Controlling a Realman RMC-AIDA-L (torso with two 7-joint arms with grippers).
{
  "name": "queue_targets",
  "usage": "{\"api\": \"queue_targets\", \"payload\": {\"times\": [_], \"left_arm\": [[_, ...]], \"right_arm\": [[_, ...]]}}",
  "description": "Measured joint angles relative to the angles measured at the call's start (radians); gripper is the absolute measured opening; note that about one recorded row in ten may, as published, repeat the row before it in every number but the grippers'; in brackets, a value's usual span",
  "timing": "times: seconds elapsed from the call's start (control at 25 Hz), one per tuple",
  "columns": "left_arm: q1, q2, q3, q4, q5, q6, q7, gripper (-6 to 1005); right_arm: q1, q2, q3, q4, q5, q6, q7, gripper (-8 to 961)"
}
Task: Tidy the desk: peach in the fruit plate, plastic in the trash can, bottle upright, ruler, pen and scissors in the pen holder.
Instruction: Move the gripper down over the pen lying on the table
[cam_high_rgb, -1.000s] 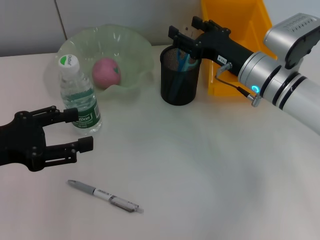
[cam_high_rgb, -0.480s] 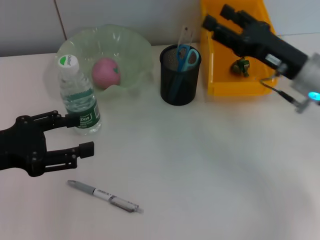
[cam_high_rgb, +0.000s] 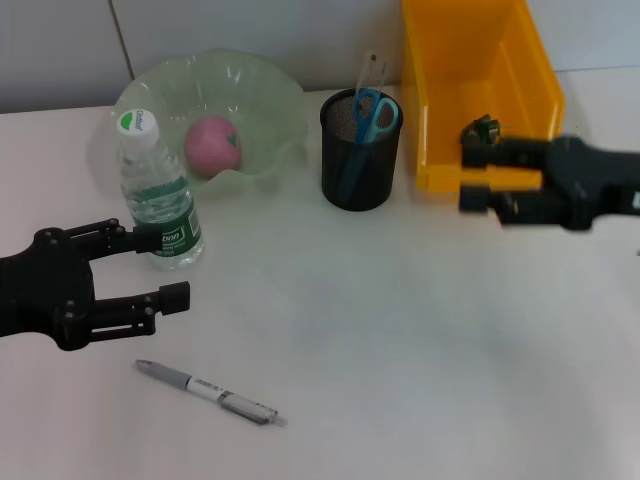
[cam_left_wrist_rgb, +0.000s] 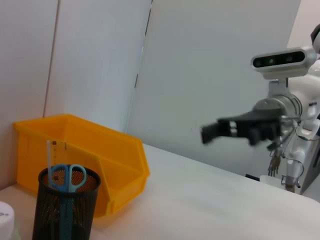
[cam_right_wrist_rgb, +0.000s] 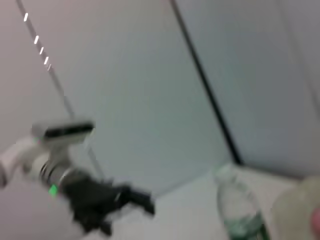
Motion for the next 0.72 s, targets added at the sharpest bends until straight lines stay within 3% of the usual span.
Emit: {"api": "queue_targets", "payload": {"times": [0.12,0.36,0.68,0.72], "left_arm": [[-0.007,0.001,-0.002,0.000,0.000,0.001,0.000,808],[-0.016,0.011,0.001,0.000,0.002,0.006,-0.001,808],[-0.053,0.040,0.002,-0.002,0.040,0.030,-0.061,809],[-0.062,0.043,0.001,-0.002,0.052,0.037,-0.075,809]], "right_arm": [[0.012,-0.031,0.001,-0.032,-0.095,-0.067,0.046,766],[0.031,-0.041,0.001,-0.100,-0.206,-0.183,0.109,766],[0.015,-0.006,0.001,-0.162,-0.280,-0.200,0.091,767],[0.013,0.009,0.001,-0.176,-0.311,-0.190,0.066,767]]}}
